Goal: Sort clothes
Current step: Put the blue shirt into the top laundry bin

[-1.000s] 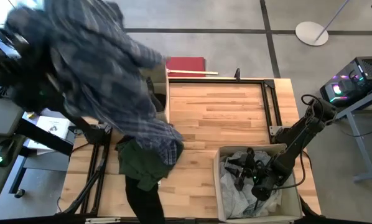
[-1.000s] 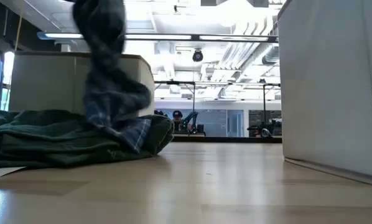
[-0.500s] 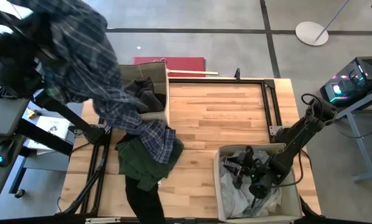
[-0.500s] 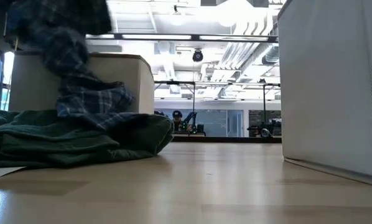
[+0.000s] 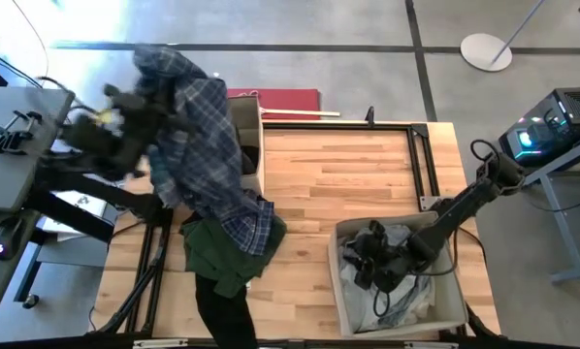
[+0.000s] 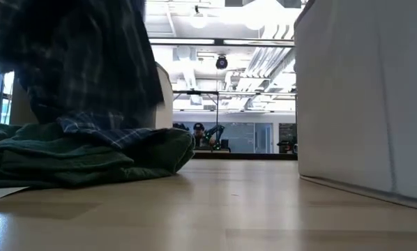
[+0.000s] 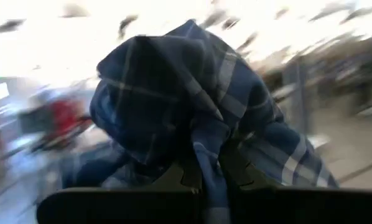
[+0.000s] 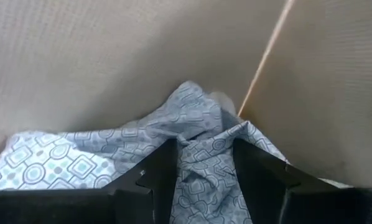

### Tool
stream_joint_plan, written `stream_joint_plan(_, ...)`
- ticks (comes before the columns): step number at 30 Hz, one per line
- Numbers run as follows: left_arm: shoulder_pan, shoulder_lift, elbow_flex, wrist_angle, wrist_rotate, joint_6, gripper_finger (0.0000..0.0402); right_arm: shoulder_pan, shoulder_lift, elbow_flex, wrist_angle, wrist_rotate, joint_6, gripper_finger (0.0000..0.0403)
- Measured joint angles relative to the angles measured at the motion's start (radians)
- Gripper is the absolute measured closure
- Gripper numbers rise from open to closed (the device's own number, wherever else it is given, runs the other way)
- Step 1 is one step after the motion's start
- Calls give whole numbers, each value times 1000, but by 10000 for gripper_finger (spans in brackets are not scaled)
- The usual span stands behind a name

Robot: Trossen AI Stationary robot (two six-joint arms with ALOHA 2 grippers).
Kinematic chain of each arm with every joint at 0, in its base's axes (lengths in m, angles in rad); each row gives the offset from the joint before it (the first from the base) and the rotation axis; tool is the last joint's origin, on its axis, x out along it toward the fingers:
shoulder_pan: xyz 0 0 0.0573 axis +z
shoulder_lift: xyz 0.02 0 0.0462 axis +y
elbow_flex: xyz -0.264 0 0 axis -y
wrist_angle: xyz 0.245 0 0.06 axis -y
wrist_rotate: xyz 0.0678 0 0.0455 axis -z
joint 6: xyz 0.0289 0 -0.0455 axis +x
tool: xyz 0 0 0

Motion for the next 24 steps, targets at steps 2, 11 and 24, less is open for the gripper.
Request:
stream_joint_plan(2, 102, -6, -62, -70, -22, -104, 401, -16, 0, 0, 15, -40, -62, 251)
stream_joint_plan(11, 571, 109, -80, -857, 499, -874, 402, -97, 0, 1, 24, -116, -280, 252)
stream_joint_plan(24, 803, 531, -74, -1304, 985, -1032, 380, -172, 0, 1, 24, -126, -309, 251)
